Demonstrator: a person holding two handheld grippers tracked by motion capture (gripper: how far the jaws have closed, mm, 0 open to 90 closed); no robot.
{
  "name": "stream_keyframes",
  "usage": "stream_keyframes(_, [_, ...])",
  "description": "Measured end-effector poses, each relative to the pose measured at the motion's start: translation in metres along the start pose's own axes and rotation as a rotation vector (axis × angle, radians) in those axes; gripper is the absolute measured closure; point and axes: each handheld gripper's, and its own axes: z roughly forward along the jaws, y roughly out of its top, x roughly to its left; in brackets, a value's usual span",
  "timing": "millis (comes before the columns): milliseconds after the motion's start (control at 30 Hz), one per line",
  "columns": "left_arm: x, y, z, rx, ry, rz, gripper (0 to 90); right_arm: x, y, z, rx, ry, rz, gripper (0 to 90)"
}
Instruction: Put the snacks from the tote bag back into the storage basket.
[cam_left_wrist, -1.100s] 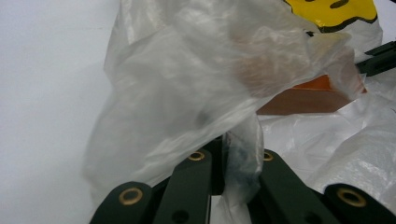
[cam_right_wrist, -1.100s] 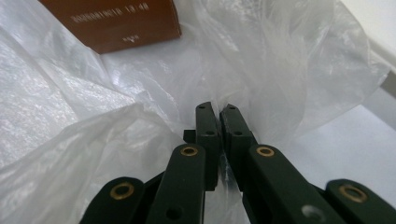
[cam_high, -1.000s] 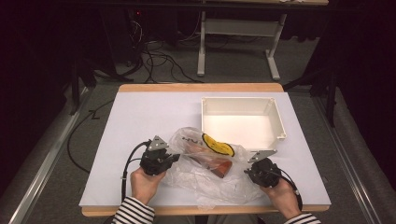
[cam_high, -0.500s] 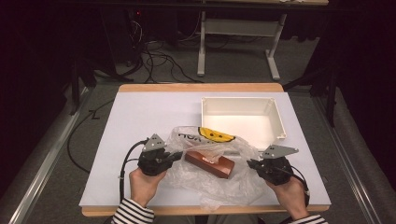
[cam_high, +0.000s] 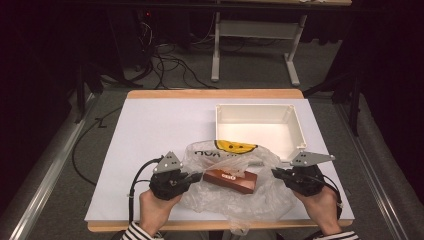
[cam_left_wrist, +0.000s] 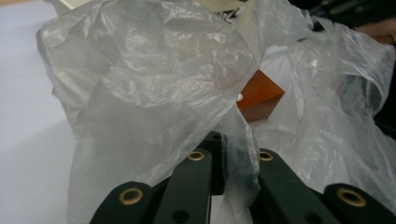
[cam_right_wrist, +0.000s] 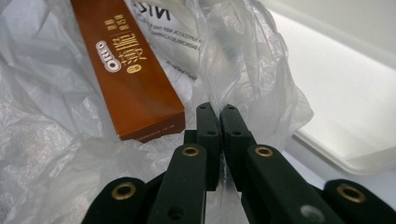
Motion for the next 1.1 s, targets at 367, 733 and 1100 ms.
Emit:
stream_keyframes(367, [0.005, -0.020, 0.011, 0.054, 0.039, -0.013, 76.5, -0.014, -0.007, 0.030, 0.108, 0.019, 0.057, 88.8])
stream_keyframes(733, [-0.008, -0.006, -0.005, -0.030, 0.135, 0.060, 37.7, -0.015, -0.003, 0.042, 0.141, 0.006, 0.035, 88.8])
stream_keyframes(1100, [0.012, -0.003, 0.001, -0.034, 0.219, 0.015, 34.6, -0.014, -0.002, 0.053, 0.174, 0.004, 0.006, 88.8])
